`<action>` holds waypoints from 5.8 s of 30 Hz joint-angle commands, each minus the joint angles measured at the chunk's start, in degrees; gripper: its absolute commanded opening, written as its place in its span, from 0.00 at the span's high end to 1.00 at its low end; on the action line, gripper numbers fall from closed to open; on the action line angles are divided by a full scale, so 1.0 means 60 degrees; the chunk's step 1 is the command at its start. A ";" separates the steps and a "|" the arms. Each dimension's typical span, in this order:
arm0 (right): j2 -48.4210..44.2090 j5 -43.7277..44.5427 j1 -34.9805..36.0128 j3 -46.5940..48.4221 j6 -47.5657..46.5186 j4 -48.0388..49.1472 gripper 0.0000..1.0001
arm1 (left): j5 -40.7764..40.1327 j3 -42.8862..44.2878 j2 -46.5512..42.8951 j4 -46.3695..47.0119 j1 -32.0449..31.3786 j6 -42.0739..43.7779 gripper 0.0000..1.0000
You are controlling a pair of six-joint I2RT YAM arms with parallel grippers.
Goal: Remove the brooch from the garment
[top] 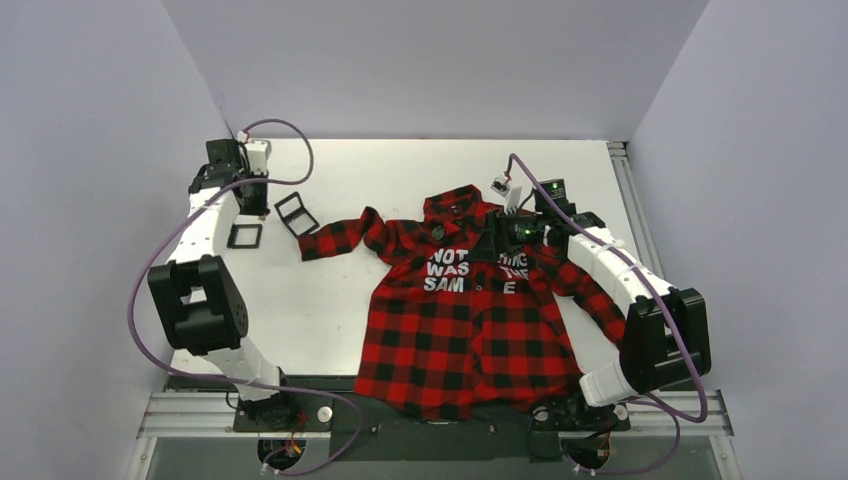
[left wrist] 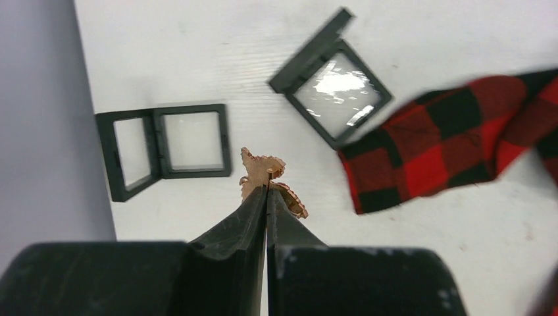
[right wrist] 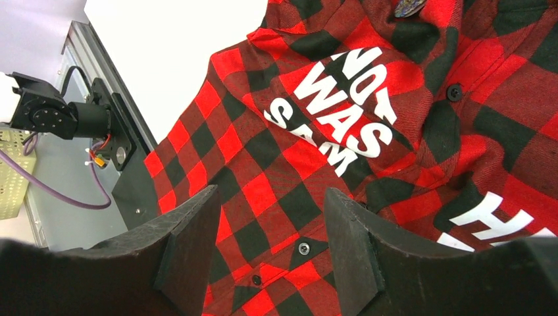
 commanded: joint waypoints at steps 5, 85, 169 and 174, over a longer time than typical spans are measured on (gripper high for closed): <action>-0.0500 0.0109 0.0305 0.0391 0.0399 0.0974 0.45 | 0.1719 -0.0612 -0.2661 -0.1126 -0.2283 -0.0248 1.00; -0.3070 0.5521 0.5874 -0.2006 -0.9142 0.0946 0.73 | 0.7927 0.0034 -0.0591 -0.1321 -0.7116 -0.1545 0.59; -0.3597 -0.1143 -0.4284 -0.1619 0.2182 0.3236 0.58 | 0.3036 -0.0185 0.2709 0.1503 -1.0440 0.4729 0.57; -0.3618 -0.1143 -0.4284 -0.1628 0.2161 0.3228 0.58 | 0.3000 -0.0167 0.2712 0.1467 -1.0434 0.4622 0.62</action>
